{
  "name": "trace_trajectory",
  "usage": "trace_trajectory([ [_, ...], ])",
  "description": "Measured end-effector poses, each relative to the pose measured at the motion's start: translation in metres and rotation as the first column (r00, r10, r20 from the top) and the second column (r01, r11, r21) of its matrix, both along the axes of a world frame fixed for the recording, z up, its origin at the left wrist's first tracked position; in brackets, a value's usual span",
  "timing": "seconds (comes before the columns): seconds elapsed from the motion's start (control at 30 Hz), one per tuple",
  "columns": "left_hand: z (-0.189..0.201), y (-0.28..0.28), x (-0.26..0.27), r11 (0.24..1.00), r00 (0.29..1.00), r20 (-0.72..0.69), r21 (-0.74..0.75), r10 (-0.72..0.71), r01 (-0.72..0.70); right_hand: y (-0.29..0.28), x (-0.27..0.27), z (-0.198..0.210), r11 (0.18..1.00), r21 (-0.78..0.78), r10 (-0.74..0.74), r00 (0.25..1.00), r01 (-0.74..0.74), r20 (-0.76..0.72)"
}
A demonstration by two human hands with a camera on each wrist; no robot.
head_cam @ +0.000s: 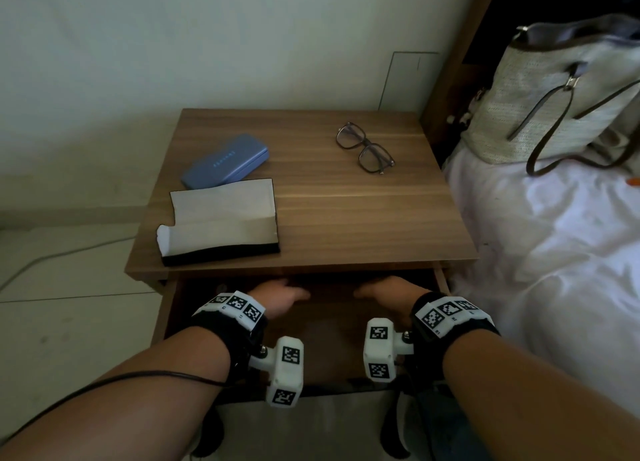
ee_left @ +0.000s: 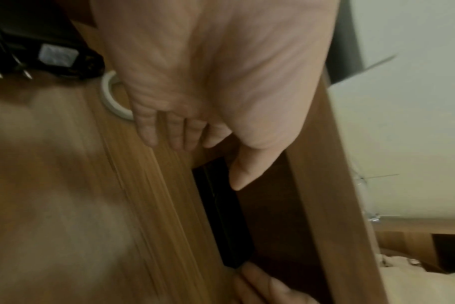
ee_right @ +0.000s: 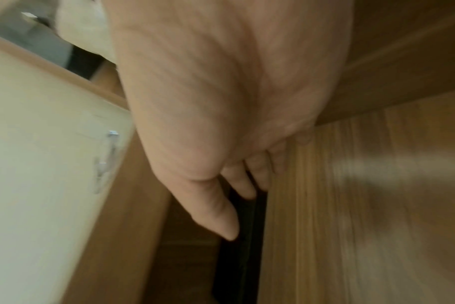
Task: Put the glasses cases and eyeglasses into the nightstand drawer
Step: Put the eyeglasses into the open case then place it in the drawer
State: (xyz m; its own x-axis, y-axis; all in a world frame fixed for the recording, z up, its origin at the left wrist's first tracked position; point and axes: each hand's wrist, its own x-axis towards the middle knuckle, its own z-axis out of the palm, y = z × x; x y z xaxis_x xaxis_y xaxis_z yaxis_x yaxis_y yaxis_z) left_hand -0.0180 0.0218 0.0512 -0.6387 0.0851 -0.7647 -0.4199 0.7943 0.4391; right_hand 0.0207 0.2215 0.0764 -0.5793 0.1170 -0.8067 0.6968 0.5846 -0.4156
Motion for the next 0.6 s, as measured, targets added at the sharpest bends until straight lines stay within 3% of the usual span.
trace_trajectory([
  [0.13,0.021,-0.011,0.011,0.999,1.000,-0.010,0.040,-0.003,0.003,-0.014,0.008,0.021,0.998,-0.034,0.044,0.998,-0.045,-0.054],
  [0.27,0.040,-0.024,0.020,0.997,1.000,-0.008,0.079,0.025,-0.024,-0.026,0.012,0.039,0.993,-0.114,-0.009,0.995,-0.002,-0.095],
  [0.43,0.066,-0.037,0.028,0.961,0.991,0.059,0.246,0.117,-0.128,-0.043,0.014,0.060,0.973,-0.222,-0.085,0.991,0.060,-0.108],
  [0.6,0.095,-0.055,0.025,0.903,0.983,-0.026,0.400,0.181,-0.156,-0.060,0.008,0.077,0.966,-0.247,-0.132,0.971,0.081,-0.199],
])
